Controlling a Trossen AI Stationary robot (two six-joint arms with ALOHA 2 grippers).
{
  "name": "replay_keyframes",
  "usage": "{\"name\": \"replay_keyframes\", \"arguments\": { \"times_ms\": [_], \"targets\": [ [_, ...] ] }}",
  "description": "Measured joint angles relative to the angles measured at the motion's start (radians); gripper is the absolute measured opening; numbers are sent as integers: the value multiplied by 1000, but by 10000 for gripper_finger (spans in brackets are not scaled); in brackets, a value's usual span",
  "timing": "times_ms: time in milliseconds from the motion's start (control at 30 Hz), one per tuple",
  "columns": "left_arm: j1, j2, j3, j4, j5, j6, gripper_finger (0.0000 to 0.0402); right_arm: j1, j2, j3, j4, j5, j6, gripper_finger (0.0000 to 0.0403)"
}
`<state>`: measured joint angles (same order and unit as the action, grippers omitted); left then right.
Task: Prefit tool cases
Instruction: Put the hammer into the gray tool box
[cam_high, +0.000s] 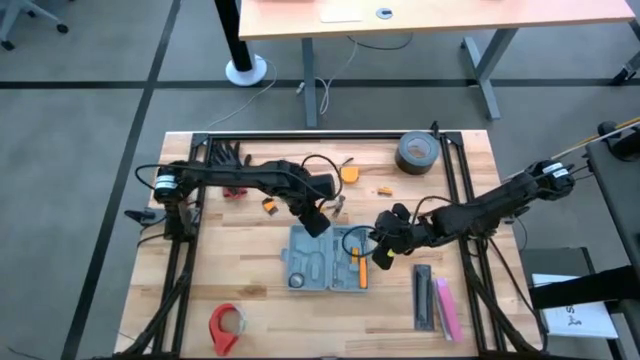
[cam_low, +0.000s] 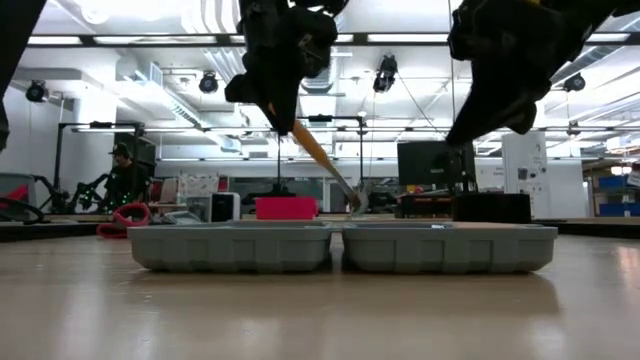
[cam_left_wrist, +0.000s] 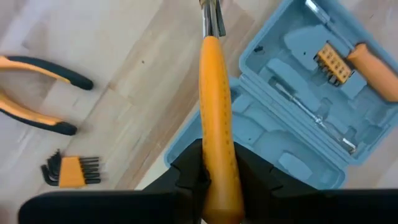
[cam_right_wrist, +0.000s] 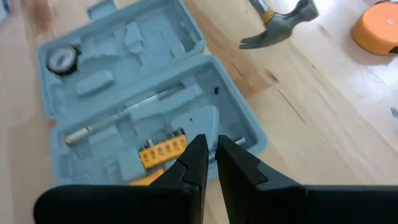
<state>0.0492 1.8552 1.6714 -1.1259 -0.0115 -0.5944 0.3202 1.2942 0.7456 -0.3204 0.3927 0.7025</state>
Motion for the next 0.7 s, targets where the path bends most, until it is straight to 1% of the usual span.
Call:
{"name": "replay_keyframes", "arguments": {
  "times_ms": [167, 233, 300, 433, 533, 633, 700],
  "targets": [
    [1, -60, 0, 6, -11, 1, 53, 2, -6, 0, 5, 0, 33, 18],
    [-3, -85, 0, 14, -31, -2, 53, 3, -5, -4, 7, 13, 47, 18],
    [-7, -117, 0, 33, -52, -12, 53, 3, -3, -13, 5, 67, 66, 18],
    [-24, -174, -9, 104, -96, -25, 53, 12, -11, -31, 38, 210, 91, 18],
    [-42, -204, -27, 166, -110, -32, 53, 16, -12, -43, 124, 236, 62, 18],
    [-59, -224, -59, 226, -111, -40, 52, 16, -12, -52, 182, 242, 34, 18],
    [-72, -237, -91, 267, -112, -51, 52, 19, -13, -54, 197, 268, 31, 18]
  ]
}}
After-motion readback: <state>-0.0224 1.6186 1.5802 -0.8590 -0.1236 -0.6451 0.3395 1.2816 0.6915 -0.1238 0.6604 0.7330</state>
